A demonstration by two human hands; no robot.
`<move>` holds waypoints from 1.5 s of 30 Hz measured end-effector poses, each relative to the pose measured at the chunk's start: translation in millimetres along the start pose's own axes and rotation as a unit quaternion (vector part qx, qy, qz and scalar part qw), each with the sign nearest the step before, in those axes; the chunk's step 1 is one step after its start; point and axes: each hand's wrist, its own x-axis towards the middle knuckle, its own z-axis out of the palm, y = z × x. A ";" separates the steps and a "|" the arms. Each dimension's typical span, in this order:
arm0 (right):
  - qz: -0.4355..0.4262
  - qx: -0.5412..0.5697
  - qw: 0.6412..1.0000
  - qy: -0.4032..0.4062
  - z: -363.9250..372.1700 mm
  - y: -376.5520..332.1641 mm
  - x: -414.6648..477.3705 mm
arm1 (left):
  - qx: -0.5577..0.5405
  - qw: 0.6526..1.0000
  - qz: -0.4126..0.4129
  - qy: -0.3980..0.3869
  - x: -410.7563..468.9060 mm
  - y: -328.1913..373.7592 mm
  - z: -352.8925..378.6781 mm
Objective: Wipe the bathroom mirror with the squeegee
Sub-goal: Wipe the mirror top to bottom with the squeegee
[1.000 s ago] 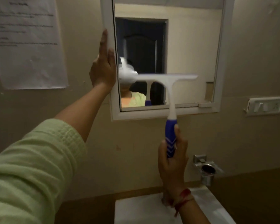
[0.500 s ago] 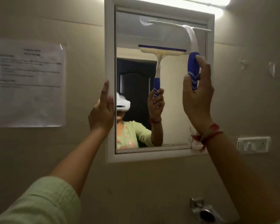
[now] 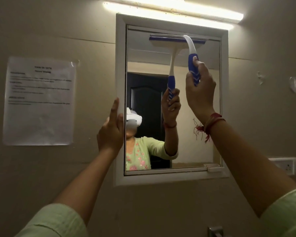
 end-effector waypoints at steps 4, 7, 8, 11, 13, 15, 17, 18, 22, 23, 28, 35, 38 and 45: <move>0.007 0.014 1.000 -0.002 2.8 -1.1 2.4 | -0.007 1.000 0.006 0.006 0.4 -1.2 0.5; 0.016 0.032 0.999 0.000 4.6 -3.4 4.0 | -0.010 1.000 0.010 0.011 0.6 -0.8 0.0; 0.016 0.033 0.999 0.003 5.6 -4.5 5.1 | -0.012 1.000 0.010 0.010 0.6 -0.2 -0.2; 0.018 0.037 0.999 0.006 8.7 -7.0 7.8 | -0.008 1.000 0.008 0.009 0.0 1.0 -1.3; 0.018 0.036 0.999 0.004 8.9 -7.2 7.0 | -0.009 1.000 0.007 0.009 -0.3 2.1 -2.5; 0.013 0.029 0.999 0.000 7.7 -7.1 5.3 | -0.013 1.000 0.011 0.009 -0.6 2.5 -3.1; 0.013 0.024 1.000 -0.003 6.5 -7.6 4.6 | -0.011 1.000 0.015 0.007 -0.4 2.1 -2.9; 0.014 0.021 1.000 -0.005 5.7 -7.9 4.2 | -0.011 1.000 0.015 0.005 -0.3 2.1 -2.6; 0.017 0.011 1.000 -0.015 2.4 -7.2 1.8 | -0.011 1.000 0.009 0.005 0.0 1.7 -1.8; 0.016 0.006 1.000 -0.016 1.1 -6.4 0.6 | -0.012 1.000 0.008 0.006 0.0 1.9 -1.8; 0.003 -0.026 0.999 -0.021 -4.4 -1.9 -6.7 | -0.027 1.000 0.014 -0.002 0.0 0.6 -1.0; 0.000 -0.034 0.999 -0.018 -8.2 7.4 -25.8 | -0.028 1.000 0.006 -0.010 0.7 1.9 -1.9; -0.006 -0.042 0.999 -0.020 -10.6 12.9 -36.1 | -0.024 1.000 0.008 -0.015 0.0 2.5 -2.4; -0.018 -0.061 0.998 -0.022 -16.5 24.4 -62.1 | -0.010 1.000 0.000 -0.013 -0.3 3.9 -2.6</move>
